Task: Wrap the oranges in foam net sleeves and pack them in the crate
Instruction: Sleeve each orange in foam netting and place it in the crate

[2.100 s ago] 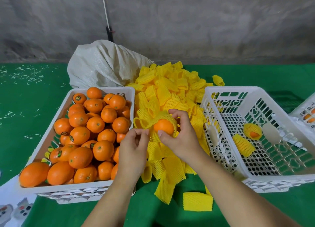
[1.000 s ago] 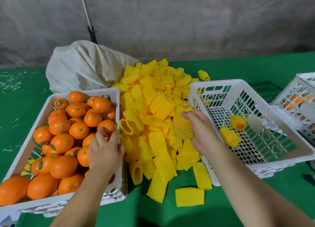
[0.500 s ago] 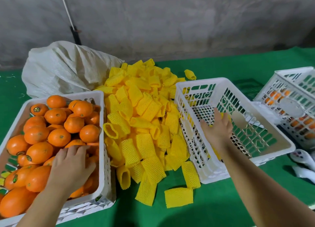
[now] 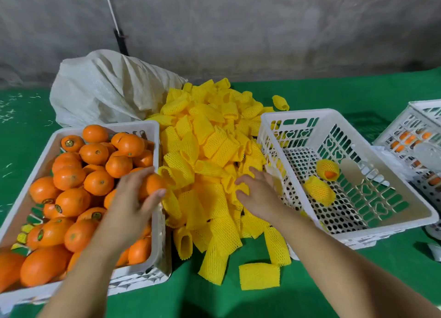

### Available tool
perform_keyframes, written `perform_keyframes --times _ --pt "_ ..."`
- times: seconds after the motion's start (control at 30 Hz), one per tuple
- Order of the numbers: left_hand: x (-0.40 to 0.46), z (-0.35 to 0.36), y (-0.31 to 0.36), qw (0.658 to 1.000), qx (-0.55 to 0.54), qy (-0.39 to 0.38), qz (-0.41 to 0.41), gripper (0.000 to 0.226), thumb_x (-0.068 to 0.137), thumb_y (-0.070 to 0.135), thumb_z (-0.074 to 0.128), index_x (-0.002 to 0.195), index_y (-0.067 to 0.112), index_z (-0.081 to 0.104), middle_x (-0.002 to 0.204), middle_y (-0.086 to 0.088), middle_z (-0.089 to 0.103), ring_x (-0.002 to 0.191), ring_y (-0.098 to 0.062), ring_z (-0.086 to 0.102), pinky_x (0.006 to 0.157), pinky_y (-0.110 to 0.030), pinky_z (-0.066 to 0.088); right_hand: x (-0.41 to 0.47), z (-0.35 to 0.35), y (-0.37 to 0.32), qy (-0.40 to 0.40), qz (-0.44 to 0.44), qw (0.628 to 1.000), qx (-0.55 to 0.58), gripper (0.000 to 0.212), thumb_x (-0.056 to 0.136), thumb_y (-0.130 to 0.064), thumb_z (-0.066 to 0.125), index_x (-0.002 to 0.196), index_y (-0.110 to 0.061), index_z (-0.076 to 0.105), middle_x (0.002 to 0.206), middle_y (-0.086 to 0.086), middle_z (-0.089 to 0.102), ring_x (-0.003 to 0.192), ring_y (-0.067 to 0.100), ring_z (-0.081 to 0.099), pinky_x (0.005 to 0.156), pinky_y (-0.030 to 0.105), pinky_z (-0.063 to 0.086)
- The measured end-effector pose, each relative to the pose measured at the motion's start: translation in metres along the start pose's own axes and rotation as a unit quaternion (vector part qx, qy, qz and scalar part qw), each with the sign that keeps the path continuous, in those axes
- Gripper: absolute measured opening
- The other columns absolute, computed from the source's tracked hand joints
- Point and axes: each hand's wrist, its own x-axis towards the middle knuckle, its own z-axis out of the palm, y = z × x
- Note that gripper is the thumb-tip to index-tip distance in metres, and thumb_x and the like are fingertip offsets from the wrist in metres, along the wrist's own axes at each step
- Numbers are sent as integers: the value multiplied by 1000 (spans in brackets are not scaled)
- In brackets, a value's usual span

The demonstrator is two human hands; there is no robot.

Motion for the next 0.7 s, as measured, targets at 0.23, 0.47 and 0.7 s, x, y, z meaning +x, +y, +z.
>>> perform_keyframes --times 0.23,0.47,0.7 --pt "-26 73 7 973 -213 -92 2 56 93 50 75 145 45 53 142 21 56 124 -9 62 94 -32 59 -27 69 4 -351 94 929 -75 65 97 -60 55 156 -37 41 172 2 18 157 35 13 124 51 19" --pt "-21 72 2 965 -259 -34 -17 46 103 58 52 148 51 45 138 40 51 128 12 52 93 -6 46 -27 56 -10 -91 102 961 240 24 98 -20 62 116 -36 67 133 -1 56 118 16 57 85 25 43" --pt "-20 81 3 975 -197 -106 10 43 105 50 42 147 43 52 144 24 54 135 2 49 103 -10 39 -27 25 -76 -109 22 895 433 70 75 -17 60 138 -49 58 129 -26 58 107 -9 61 86 18 51"
